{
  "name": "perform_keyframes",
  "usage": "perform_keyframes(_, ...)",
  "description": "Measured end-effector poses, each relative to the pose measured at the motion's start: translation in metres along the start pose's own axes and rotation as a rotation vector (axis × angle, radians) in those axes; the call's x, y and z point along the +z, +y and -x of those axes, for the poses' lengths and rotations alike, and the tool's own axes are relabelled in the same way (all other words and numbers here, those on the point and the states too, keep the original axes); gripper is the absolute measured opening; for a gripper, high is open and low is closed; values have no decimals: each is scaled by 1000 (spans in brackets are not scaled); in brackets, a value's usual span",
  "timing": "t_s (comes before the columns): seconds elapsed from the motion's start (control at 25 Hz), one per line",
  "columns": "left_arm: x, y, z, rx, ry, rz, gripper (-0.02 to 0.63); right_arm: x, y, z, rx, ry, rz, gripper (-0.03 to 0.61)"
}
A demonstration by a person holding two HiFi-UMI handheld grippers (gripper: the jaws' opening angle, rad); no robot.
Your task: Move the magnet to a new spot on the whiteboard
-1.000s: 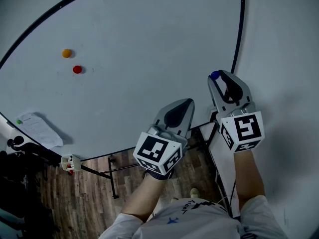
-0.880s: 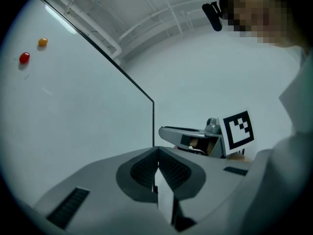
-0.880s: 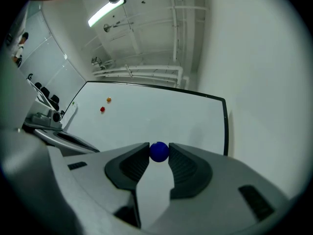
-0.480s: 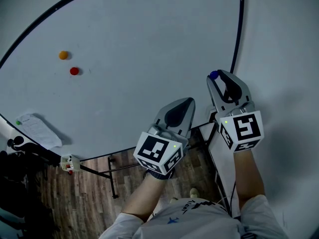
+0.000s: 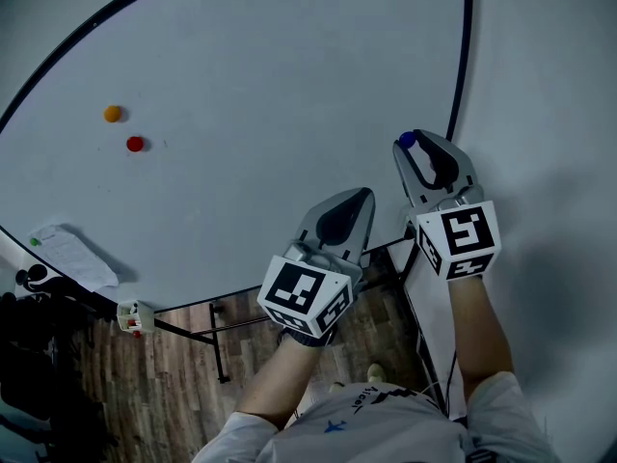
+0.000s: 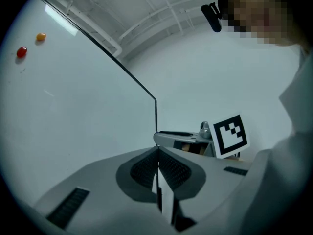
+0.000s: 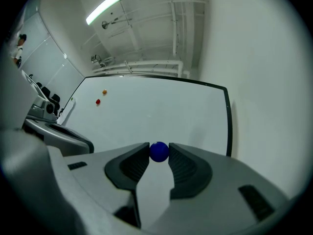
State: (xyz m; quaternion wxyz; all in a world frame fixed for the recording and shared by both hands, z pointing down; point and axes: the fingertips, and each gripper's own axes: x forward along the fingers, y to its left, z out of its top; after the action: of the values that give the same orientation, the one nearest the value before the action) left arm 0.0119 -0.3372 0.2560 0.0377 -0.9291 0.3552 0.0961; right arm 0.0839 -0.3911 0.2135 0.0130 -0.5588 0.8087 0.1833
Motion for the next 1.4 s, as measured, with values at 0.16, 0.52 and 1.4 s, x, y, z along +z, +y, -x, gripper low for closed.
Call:
perform_keyframes(0.16, -10, 7, -5, 19, 17, 4, 12, -28, -4, -22, 13, 47, -12, 130)
perform_keyframes(0.52, -38, 38, -18, 78, 72, 4, 12, -98, -2, -66, 47, 142, -39, 130)
perform_keyframes(1.4, -61, 57, -26, 105, 103, 30, 12, -113, -6, -77, 22, 121, -29, 130)
